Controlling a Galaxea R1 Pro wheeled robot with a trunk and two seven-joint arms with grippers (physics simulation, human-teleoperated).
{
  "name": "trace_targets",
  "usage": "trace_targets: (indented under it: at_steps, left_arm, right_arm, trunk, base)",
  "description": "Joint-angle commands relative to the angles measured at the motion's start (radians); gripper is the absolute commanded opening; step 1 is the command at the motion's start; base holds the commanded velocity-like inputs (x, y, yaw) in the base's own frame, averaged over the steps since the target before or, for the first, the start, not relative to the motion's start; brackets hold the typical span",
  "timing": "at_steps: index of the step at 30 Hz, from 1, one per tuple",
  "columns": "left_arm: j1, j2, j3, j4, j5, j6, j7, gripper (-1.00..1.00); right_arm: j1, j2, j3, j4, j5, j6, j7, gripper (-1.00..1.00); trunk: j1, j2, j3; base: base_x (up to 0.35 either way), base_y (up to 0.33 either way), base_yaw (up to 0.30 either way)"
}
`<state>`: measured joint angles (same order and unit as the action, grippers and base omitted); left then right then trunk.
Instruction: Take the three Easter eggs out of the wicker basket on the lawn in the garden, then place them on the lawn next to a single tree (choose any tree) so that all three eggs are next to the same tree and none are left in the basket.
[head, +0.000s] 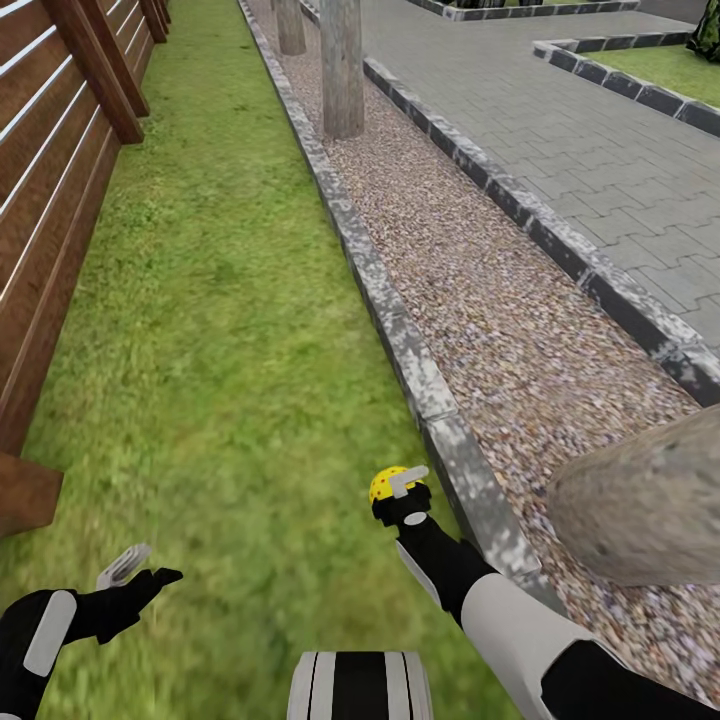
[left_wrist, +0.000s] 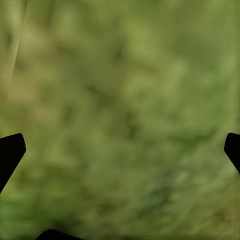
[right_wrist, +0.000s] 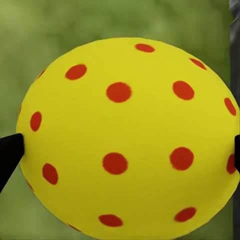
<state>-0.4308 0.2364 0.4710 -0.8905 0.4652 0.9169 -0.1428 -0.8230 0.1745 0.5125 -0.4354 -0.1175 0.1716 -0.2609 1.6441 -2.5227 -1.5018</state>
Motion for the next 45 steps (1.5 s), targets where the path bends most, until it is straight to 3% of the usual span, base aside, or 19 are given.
trace_targets:
  at_steps: [1,6,7,25,29,31,34,35,39,41,45]
  left_arm:
    - [0.0,0.0,0.003,-0.001,-0.008,0.005,-0.009,1.0]
    - [0.0,0.0,0.003,-0.001,-0.008,0.005,-0.009,1.0]
    - [0.0,0.0,0.003,-0.001,-0.008,0.005,-0.009,1.0]
    - [0.0,-0.001,0.002,-0.001,-0.008,0.005,-0.009,1.0]
    - [0.0,-0.002,-0.001,-0.001,-0.008,0.005,-0.008,1.0]
    - [0.0,-0.002,-0.003,-0.001,-0.009,0.005,-0.008,1.0]
    - [0.0,-0.006,-0.007,0.002,-0.009,0.003,-0.008,1.0]
    - [0.0,-0.008,-0.008,0.004,-0.01,0.002,-0.007,1.0]
    - [0.0,-0.01,-0.011,0.003,-0.01,0.002,-0.009,1.0]
    - [0.0,-0.01,-0.012,0.002,-0.011,0.002,-0.009,1.0]
    - [0.0,-0.009,-0.012,-0.001,-0.01,0.004,-0.009,1.0]
  right_arm:
    - [-0.001,0.0,0.006,0.011,-0.019,0.003,-0.009,-1.0]
    - [-0.002,0.0,0.006,0.041,-0.017,0.002,-0.008,-1.0]
    - [-0.002,0.0,0.006,0.041,-0.017,0.001,-0.008,1.0]
    - [-0.002,-0.001,0.004,0.027,-0.012,-0.003,-0.008,1.0]
    - [-0.002,-0.002,0.002,-0.026,-0.013,0.001,-0.006,1.0]
    - [0.001,-0.003,0.002,-0.102,-0.042,0.015,-0.007,1.0]
    - [0.022,-0.004,0.004,-0.305,-0.149,0.152,-0.008,1.0]
    - [0.063,-0.004,0.004,-0.401,-0.162,0.21,-0.008,1.0]
    - [0.247,-0.01,0.004,-0.76,-0.17,0.423,-0.008,1.0]
    - [0.332,-0.03,0.004,-0.891,-0.171,0.472,-0.008,1.0]
    - [0.377,-0.046,0.004,-0.935,-0.171,0.486,-0.008,1.0]
  trunk:
    - [0.0,0.0,-0.001]
    - [0.0,0.0,-0.001]
    - [0.0,0.0,-0.001]
    - [-0.007,0.004,0.061]
    - [-0.009,0.005,0.077]
    - [-0.01,0.005,0.084]
    - [-0.011,0.006,0.096]
    - [-0.012,0.006,0.1]
    - [-0.013,0.007,0.115]
    - [-0.014,0.007,0.123]
    - [-0.016,0.008,0.139]
  base:
    - [0.0,0.0,0.0]
    - [0.0,0.0,0.0]
    - [0.0,0.0,0.0]
    - [0.0,0.0,0.0]
    - [0.0,0.0,0.0]
    - [0.0,0.0,0.0]
    - [0.0,0.0,0.0]
    - [0.0,0.0,0.0]
    - [0.0,0.0,0.0]
    - [0.0,0.0,0.0]
    - [0.0,0.0,0.0]
